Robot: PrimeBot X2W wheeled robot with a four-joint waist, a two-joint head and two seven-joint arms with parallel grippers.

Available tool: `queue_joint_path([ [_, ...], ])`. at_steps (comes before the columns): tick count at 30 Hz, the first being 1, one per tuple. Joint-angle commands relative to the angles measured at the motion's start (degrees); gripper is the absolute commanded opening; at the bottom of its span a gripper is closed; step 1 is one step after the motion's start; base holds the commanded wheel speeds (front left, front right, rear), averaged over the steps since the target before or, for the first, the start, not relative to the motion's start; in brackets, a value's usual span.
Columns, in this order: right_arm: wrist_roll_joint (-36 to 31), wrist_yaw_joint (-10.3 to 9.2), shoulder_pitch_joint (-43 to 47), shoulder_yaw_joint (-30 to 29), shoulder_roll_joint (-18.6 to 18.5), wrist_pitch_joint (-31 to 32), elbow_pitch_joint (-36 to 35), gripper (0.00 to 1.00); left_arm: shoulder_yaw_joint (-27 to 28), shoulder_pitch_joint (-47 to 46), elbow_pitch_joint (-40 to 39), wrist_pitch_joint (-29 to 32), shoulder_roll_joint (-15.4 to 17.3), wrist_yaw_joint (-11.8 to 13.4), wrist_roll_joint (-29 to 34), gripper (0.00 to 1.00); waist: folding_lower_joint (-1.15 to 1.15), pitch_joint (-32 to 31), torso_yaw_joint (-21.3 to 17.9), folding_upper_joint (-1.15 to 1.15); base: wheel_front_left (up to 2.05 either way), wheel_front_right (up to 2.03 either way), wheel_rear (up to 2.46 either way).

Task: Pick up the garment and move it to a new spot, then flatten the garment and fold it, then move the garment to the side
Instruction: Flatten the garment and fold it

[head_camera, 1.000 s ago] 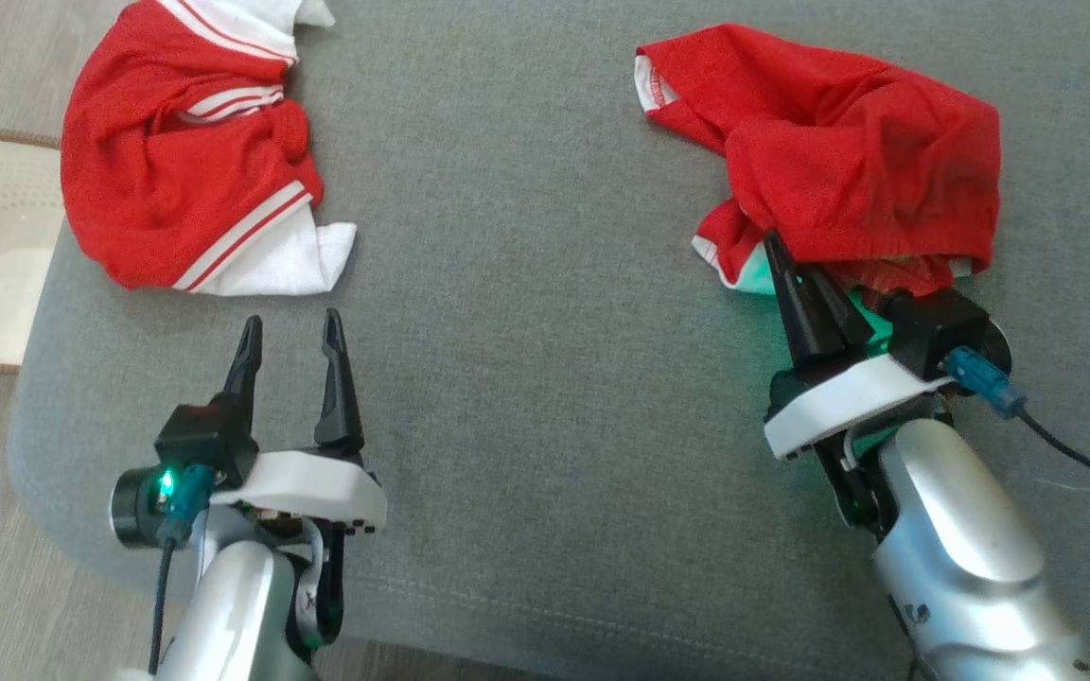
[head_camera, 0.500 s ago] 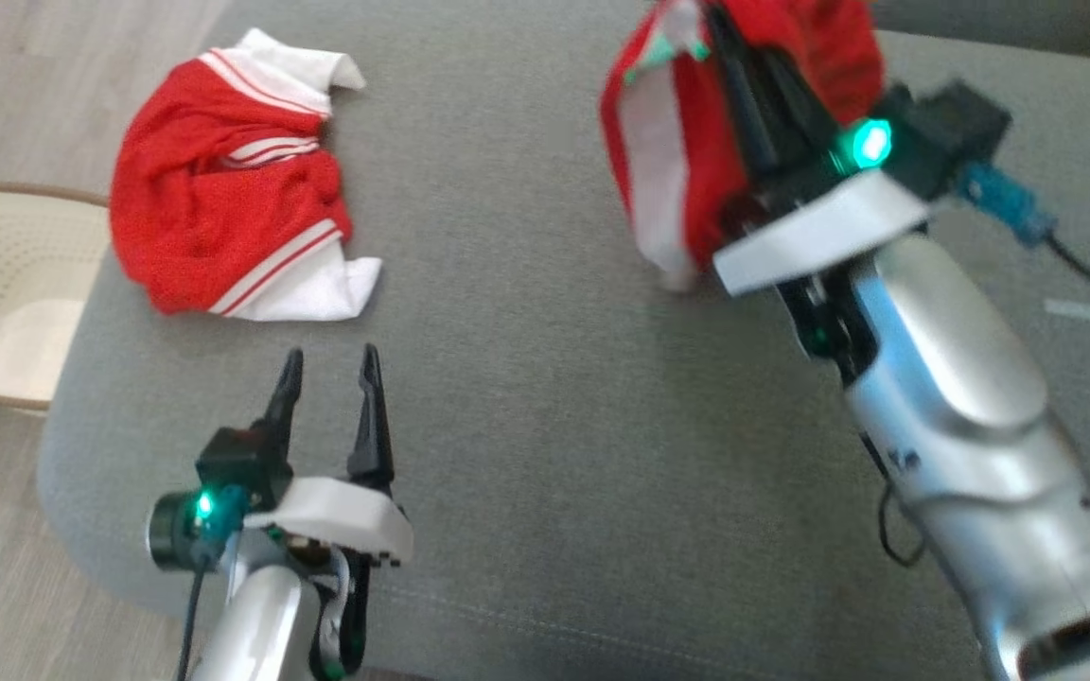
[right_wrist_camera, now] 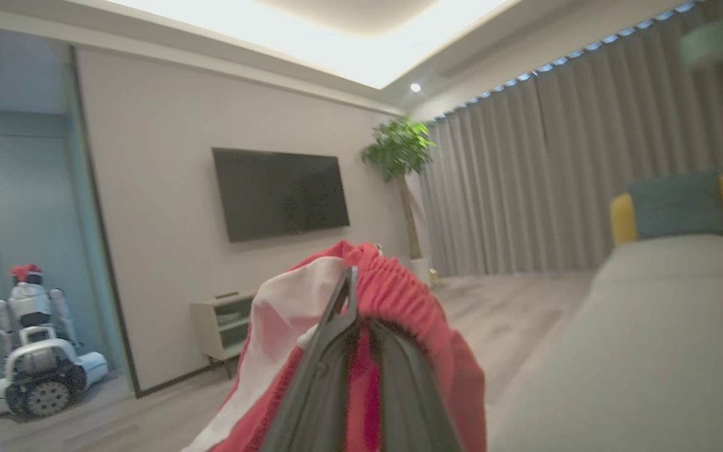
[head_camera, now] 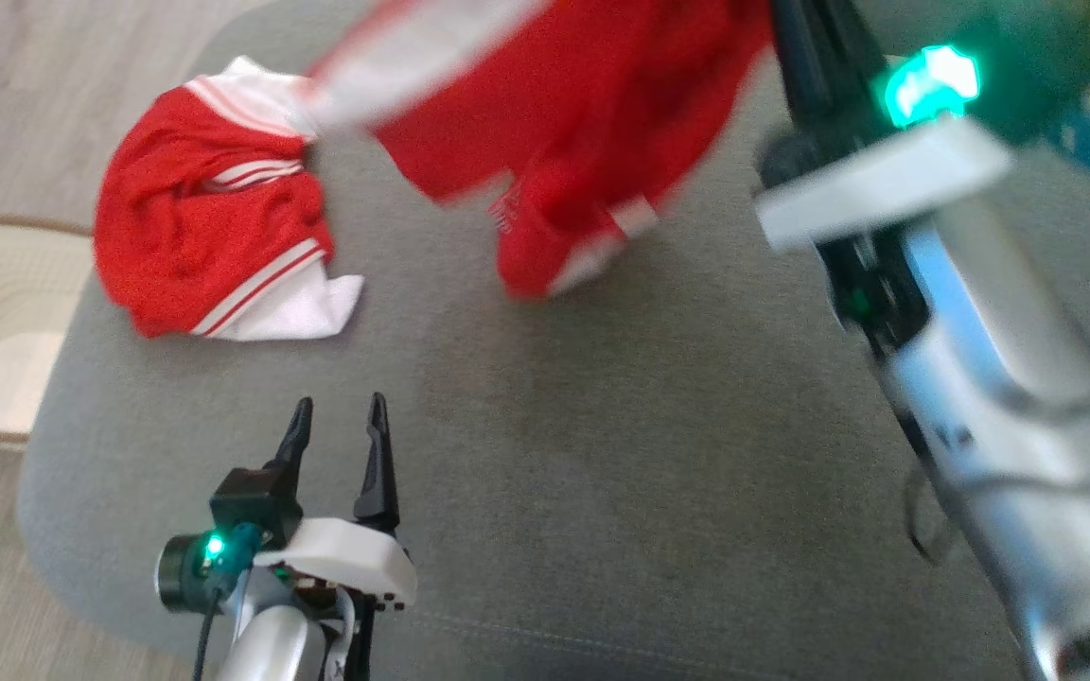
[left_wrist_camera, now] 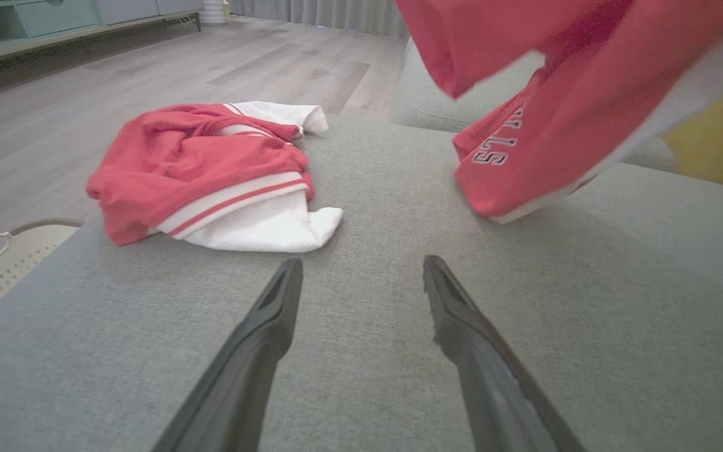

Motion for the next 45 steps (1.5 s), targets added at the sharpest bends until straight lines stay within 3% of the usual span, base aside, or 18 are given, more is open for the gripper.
queue_joint_path([
  [1,1.08,-0.05,3.11,-0.25,-0.93,-0.29,-0.7,0.0,1.24,-1.62,-1.69,-0.35,0.54,-0.35,0.1,1.0,0.0,-0.09,-2.03,0.0,0.0,0.0,0.0],
  [6,3.26,-0.05,14.42,0.07,-7.57,-0.29,4.62,0.0,0.45,-2.8,-1.73,-0.35,0.54,-1.0,1.12,1.0,0.0,0.2,-5.68,0.0,0.0,0.0,0.0],
  [11,3.92,-0.05,21.06,-2.31,-10.03,-0.29,9.62,0.02,0.42,-3.65,-1.49,-0.35,0.54,-1.53,1.83,1.0,0.0,0.51,-8.54,0.0,0.0,0.0,0.0],
  [12,3.77,-0.05,21.82,-3.24,-9.89,-0.29,10.26,0.22,0.43,-3.79,-1.41,-0.35,0.54,-1.61,1.9,1.0,0.0,0.58,-9.02,0.0,0.0,0.0,0.0],
  [13,3.12,-0.05,22.39,-4.05,-9.78,-0.29,10.77,0.56,0.42,-3.89,-1.33,-0.35,0.54,-1.68,1.93,1.0,0.0,0.6,-9.46,0.0,0.0,0.0,0.0],
  [14,2.1,-0.05,22.78,-4.85,-9.56,-0.29,11.08,1.0,0.41,-3.97,-1.22,-0.35,0.54,-1.74,1.97,1.0,0.0,0.62,-9.86,0.0,0.0,0.0,0.0],
  [19,-4.26,-0.05,23.7,-11.41,-6.26,-0.29,9.71,1.0,0.65,-4.25,-0.82,-0.35,0.54,-1.94,2.15,1.0,0.0,0.87,-11.84,0.0,0.0,0.0,0.0],
  [28,-22.23,-0.05,26.4,-21.9,0.98,-0.29,4.77,1.0,-1.58,-6.89,-0.99,-0.35,0.54,-2.43,1.35,1.0,0.0,1.96,-13.94,0.0,0.0,0.0,0.0],
  [45,-24.71,-0.05,27.43,-22.01,4.92,-0.29,3.79,1.0,-7.65,-13.85,2.81,-0.35,0.54,-3.33,-3.61,1.0,0.0,5.11,-20.04,0.0,0.0,0.0,0.0],
])
